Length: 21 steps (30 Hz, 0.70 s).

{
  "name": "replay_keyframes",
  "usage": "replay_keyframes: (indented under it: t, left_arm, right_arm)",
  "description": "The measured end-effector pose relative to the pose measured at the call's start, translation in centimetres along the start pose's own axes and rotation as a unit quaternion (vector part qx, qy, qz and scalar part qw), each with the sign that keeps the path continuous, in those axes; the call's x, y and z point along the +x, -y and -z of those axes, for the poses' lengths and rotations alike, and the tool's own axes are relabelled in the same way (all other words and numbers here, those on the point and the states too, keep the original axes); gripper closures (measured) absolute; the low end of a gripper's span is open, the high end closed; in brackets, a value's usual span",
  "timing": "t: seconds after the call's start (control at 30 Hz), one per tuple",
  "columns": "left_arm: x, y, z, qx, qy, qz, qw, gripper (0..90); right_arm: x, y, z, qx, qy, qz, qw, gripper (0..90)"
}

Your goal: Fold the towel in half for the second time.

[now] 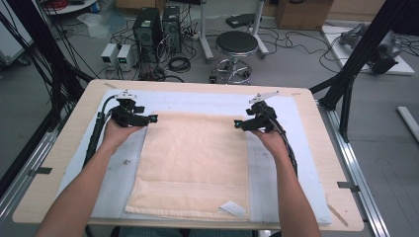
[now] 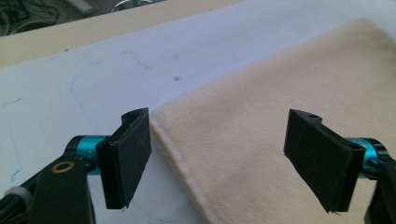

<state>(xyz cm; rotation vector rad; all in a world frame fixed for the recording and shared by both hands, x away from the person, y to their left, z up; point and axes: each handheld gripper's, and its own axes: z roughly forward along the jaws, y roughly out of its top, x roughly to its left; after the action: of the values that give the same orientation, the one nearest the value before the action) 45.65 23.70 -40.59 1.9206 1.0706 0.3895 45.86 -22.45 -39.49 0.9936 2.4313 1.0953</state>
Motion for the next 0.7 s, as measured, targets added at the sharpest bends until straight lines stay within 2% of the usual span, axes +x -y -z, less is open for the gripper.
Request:
replay_keyframes:
  t: [0.1, 0.17, 0.3, 0.33, 0.4, 0.43, 0.47, 0.5, 0.57, 0.7]
  left_arm:
    - [0.7, 0.7, -1.1, 0.015, -0.007, 0.019, 0.9997, 25.0]
    - [0.8, 1.1, -1.8, 0.023, -0.003, 0.031, 0.9993, 25.3]
    - [0.6, 1.8, -3.1, 0.055, -0.005, 0.027, 0.9981, 27.6]
    - [0.6, 1.9, -3.2, 0.059, -0.004, 0.027, 0.9979, 29.2]
    - [0.2, 1.9, -3.3, 0.061, -0.016, 0.017, 0.9979, 30.7]
    - [0.1, 1.8, -3.3, 0.064, -0.016, 0.009, 0.9978, 32.2]
    - [-0.1, 1.8, -3.2, 0.066, -0.01, 0.003, 0.9978, 36.5]
    - [-0.3, 1.8, -3.3, 0.068, -0.012, -0.005, 0.9976, 42.4]
    - [-0.6, 1.7, -3.3, 0.073, -0.017, -0.013, 0.9971, 46.1]
    - [-0.8, 1.7, -3.2, 0.078, -0.002, -0.005, 0.997, 60.0]
  right_arm:
    - [-0.6, 0.6, -1.0, 0.017, 0.004, -0.012, 0.9998, 23.9]
    - [-1.1, 1.1, -1.6, 0.027, 0.004, -0.026, 0.9993, 23.8]
    - [-1.5, 1.7, -2.5, 0.048, 0.011, -0.034, 0.9982, 23.9]
    - [-1.4, 1.8, -2.6, 0.053, 0.011, -0.038, 0.9978, 24.4]
    - [-1.4, 1.9, -3.0, 0.066, 0.01, -0.035, 0.9972, 26.6]
    - [-1.4, 2.0, -3.2, 0.072, 0.006, -0.035, 0.9968, 28.5]
    - [-1.4, 2.1, -3.4, 0.076, -0.002, -0.038, 0.9964, 29.9]
    - [-1.3, 2.1, -3.4, 0.076, 0.0, -0.039, 0.9964, 31.4]
    - [-1.1, 2.0, -3.4, 0.075, -0.007, -0.034, 0.9966, 39.5]
    - [-0.8, 1.7, -3.5, 0.078, -0.025, -0.044, 0.9956, 56.3]
